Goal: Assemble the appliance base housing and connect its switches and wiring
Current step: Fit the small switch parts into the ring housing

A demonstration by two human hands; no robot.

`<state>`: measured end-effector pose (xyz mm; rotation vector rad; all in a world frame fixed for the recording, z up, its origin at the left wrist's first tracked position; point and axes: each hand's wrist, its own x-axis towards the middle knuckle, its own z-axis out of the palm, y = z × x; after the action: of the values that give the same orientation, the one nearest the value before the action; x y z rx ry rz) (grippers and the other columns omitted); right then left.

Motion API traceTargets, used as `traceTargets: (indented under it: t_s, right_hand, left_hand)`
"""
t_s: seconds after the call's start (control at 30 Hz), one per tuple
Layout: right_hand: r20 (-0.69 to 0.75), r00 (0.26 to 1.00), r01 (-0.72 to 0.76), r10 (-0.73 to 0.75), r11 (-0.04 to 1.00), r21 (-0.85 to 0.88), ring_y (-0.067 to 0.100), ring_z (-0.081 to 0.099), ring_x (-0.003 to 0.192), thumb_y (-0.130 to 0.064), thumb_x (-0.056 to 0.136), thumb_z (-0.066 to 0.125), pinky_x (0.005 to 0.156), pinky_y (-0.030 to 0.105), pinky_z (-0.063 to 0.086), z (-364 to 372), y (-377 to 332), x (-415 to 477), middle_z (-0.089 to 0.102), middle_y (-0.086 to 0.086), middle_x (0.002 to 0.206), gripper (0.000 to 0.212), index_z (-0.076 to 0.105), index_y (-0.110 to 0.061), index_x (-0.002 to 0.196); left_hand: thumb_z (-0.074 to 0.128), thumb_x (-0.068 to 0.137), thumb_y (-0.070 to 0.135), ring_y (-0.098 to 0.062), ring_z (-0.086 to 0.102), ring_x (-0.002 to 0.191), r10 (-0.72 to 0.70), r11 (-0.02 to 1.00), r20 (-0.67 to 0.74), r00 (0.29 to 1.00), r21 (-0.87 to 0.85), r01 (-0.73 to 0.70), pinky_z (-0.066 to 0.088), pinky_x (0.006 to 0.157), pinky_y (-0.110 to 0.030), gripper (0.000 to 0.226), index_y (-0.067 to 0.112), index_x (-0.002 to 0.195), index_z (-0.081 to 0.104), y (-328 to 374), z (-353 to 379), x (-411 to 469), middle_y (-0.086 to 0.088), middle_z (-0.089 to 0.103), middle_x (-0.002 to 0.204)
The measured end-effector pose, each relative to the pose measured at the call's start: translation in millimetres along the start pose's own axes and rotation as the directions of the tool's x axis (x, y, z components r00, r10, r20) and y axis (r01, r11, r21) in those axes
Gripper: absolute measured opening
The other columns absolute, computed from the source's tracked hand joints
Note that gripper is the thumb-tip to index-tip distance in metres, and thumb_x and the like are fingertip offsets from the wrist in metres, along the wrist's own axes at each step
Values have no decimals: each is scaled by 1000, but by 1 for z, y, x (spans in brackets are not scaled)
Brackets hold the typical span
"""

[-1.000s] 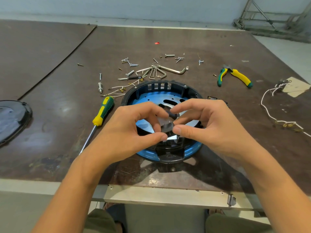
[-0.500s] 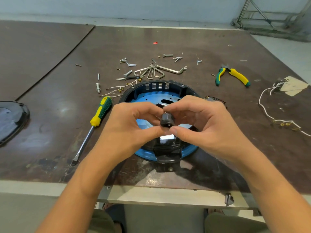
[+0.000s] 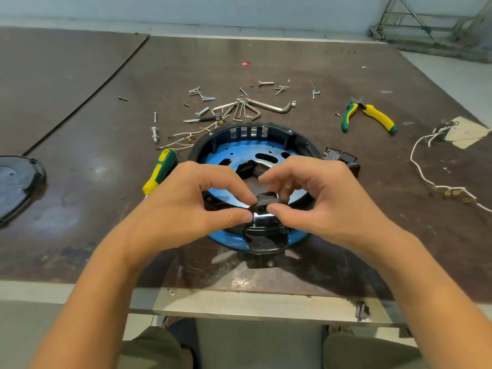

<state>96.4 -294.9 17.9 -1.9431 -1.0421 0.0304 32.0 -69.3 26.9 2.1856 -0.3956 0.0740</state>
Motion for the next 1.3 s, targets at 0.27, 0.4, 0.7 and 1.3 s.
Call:
traceTargets:
  t_s: [0.27, 0.4, 0.7, 1.3]
  right_hand:
    - [20, 1000, 11, -12, 998, 60, 25, 64, 82, 0, 81, 78, 77, 32, 55, 0, 6, -1, 67, -1, 94, 44, 65, -9, 122]
    - [14, 1000, -7, 5, 995, 101, 27, 64, 84, -1, 81, 78, 79, 31, 55, 1, 5, -2, 67, -1, 95, 52, 59, -10, 129]
    - [24, 996, 83, -81, 993, -82, 18, 63, 77, -3, 81, 78, 72, 34, 54, -1, 3, 1, 68, 1, 89, 15, 78, -12, 92]
    - [39, 997, 72, -67, 989, -130, 18, 64, 82, -9, 80, 83, 71, 36, 53, 2, 3, 1, 65, 0, 86, 12, 79, -14, 90]
  left_hand:
    - [85, 75, 16, -16, 69, 96, -9, 1000, 39, 999, 7, 8, 55, 85, -40, 25, 29, 95, 76, -3, -2, -1, 10, 73, 96]
    - [85, 75, 15, -16, 69, 95, -23, 1000, 34, 999, 4, 23, 55, 84, -40, 24, 28, 94, 75, -3, -2, 0, 8, 73, 95]
    - [87, 72, 18, -10, 69, 94, -64, 998, 53, 997, 31, 63, 50, 92, -27, 35, 28, 101, 70, -1, -3, 2, 11, 72, 90]
    - [87, 70, 31, -10, 70, 87, -41, 999, -13, 999, 10, 41, 56, 79, -40, 19, 30, 84, 74, -4, 6, 2, 13, 73, 86]
